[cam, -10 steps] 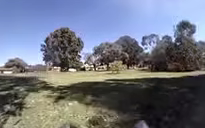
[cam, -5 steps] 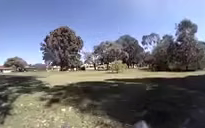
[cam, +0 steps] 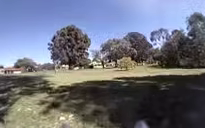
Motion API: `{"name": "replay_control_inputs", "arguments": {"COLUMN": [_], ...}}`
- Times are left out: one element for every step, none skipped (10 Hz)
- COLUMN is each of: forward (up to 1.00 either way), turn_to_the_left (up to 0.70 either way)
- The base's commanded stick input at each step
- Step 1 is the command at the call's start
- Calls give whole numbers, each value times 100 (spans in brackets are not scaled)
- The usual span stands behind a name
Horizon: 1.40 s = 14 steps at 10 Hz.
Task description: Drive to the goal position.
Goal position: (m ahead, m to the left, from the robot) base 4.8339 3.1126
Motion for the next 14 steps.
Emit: {"name": "replay_control_inputs", "arguments": {"forward": [70,70,70,70,70,70,70,70,70,70,70,70,70,70], "turn_to_the_left": [0,0,0,27,27,27,27,0,0,0,0,0,0,0]}}
